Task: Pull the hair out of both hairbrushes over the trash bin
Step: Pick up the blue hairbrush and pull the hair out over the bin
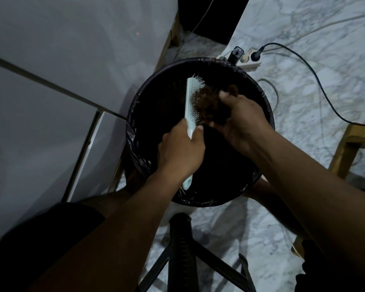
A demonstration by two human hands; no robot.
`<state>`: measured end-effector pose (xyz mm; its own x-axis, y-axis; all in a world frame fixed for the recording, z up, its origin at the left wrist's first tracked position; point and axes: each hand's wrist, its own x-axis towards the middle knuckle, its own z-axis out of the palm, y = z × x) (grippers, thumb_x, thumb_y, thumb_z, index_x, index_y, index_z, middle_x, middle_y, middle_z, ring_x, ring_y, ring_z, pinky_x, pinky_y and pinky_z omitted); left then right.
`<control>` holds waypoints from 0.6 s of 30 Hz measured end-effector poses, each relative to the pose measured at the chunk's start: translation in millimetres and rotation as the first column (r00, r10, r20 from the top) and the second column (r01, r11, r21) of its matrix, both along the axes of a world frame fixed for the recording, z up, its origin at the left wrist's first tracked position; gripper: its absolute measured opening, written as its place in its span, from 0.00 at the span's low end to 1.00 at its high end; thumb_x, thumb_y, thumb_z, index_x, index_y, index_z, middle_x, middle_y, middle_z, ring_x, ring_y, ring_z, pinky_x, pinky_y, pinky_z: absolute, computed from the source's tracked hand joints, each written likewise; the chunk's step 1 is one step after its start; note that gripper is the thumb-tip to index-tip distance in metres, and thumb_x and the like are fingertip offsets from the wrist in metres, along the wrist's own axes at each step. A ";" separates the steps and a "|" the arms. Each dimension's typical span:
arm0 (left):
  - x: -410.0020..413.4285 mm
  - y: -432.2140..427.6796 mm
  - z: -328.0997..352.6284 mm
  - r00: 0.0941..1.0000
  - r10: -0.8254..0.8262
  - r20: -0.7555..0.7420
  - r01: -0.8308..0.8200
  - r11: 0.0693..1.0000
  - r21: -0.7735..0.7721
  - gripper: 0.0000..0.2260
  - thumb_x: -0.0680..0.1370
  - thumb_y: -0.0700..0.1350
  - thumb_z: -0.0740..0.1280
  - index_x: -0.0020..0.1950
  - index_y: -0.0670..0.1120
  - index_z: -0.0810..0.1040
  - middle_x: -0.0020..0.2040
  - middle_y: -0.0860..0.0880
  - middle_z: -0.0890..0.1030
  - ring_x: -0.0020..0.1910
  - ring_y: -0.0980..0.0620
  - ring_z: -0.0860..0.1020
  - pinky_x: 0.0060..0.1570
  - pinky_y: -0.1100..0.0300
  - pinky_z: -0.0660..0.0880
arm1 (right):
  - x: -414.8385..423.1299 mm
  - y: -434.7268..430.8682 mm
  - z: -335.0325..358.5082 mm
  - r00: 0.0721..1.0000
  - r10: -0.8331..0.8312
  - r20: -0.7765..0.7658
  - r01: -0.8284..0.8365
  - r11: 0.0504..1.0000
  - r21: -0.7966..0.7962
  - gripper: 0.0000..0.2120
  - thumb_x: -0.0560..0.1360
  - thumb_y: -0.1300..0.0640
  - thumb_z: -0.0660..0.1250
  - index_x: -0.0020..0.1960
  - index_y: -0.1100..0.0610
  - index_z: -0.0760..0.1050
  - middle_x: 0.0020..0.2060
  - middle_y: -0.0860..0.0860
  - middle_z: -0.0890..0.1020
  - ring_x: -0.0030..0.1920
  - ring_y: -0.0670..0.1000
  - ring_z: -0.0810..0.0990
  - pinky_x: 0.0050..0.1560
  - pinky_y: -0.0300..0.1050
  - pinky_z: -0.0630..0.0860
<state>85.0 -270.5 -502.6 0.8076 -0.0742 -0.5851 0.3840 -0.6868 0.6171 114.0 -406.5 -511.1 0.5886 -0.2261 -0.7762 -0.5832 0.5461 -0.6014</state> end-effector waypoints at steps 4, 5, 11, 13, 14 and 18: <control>-3.3 -0.7 0.0 0.996 -0.085 0.012 0.084 0.992 0.094 0.08 0.82 0.53 0.60 0.51 0.50 0.74 0.43 0.51 0.80 0.41 0.46 0.76 0.42 0.55 0.69 | -7.2 4.8 -0.7 0.936 0.327 0.131 -0.275 0.910 -0.311 0.20 0.72 0.60 0.77 0.62 0.59 0.78 0.56 0.53 0.85 0.55 0.48 0.85 0.53 0.44 0.83; -4.4 -0.9 0.0 0.995 -0.095 0.020 0.092 0.990 0.106 0.08 0.82 0.53 0.60 0.51 0.50 0.74 0.43 0.50 0.80 0.42 0.46 0.76 0.43 0.55 0.69 | -8.7 4.5 -2.4 0.918 0.377 0.124 -0.299 0.863 -0.406 0.20 0.70 0.61 0.78 0.61 0.61 0.80 0.54 0.54 0.86 0.53 0.48 0.85 0.55 0.44 0.83; -6.5 -2.4 -0.1 0.991 -0.127 0.031 0.123 0.988 0.097 0.12 0.83 0.57 0.60 0.53 0.50 0.76 0.42 0.52 0.80 0.40 0.49 0.76 0.42 0.56 0.68 | -8.8 -4.8 -14.1 0.925 0.378 0.030 -0.288 0.754 -0.591 0.12 0.68 0.52 0.79 0.46 0.59 0.85 0.41 0.54 0.88 0.46 0.55 0.88 0.51 0.59 0.83; -4.8 -2.7 0.2 0.993 -0.113 0.031 0.111 0.991 0.072 0.12 0.83 0.57 0.59 0.54 0.51 0.77 0.44 0.53 0.82 0.42 0.49 0.78 0.43 0.56 0.69 | -8.7 -4.6 -13.4 0.961 0.273 0.052 -0.214 0.848 -0.484 0.11 0.72 0.57 0.76 0.52 0.62 0.84 0.44 0.56 0.88 0.47 0.56 0.88 0.53 0.59 0.83; -3.6 -2.7 0.5 0.995 -0.099 0.025 0.098 0.994 0.057 0.12 0.83 0.57 0.60 0.54 0.52 0.77 0.44 0.53 0.82 0.42 0.50 0.78 0.42 0.56 0.69 | -8.4 -3.6 -12.0 0.976 0.210 0.057 -0.169 0.895 -0.412 0.12 0.74 0.60 0.74 0.56 0.64 0.82 0.47 0.58 0.87 0.48 0.56 0.87 0.54 0.58 0.83; -0.5 -1.5 -2.5 1.000 -0.028 0.006 0.028 0.999 0.033 0.11 0.83 0.57 0.61 0.52 0.51 0.77 0.41 0.54 0.80 0.37 0.57 0.77 0.34 0.61 0.68 | -4.3 1.6 -2.9 0.998 0.056 0.030 -0.053 0.993 -0.101 0.09 0.78 0.64 0.68 0.57 0.66 0.79 0.47 0.58 0.86 0.46 0.56 0.86 0.48 0.53 0.85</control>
